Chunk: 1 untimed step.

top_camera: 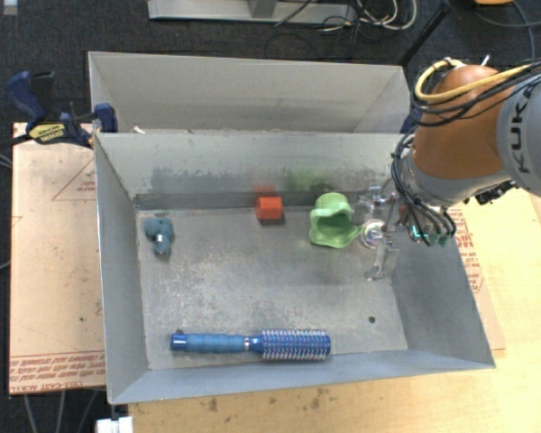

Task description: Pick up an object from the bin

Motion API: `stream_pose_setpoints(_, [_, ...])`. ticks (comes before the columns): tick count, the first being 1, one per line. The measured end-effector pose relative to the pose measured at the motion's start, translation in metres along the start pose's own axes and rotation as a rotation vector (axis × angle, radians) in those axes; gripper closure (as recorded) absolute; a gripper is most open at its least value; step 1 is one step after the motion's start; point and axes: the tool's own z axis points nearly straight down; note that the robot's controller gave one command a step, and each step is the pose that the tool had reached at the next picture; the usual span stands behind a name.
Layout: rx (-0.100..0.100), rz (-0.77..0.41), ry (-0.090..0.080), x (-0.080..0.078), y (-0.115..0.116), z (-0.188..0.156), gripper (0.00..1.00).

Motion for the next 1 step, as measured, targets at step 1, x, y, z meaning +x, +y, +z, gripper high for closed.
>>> stream_pose_setpoints(1, [-0.002,0.098,-0.002,-0.0337,0.0071,0.0979,0.0])
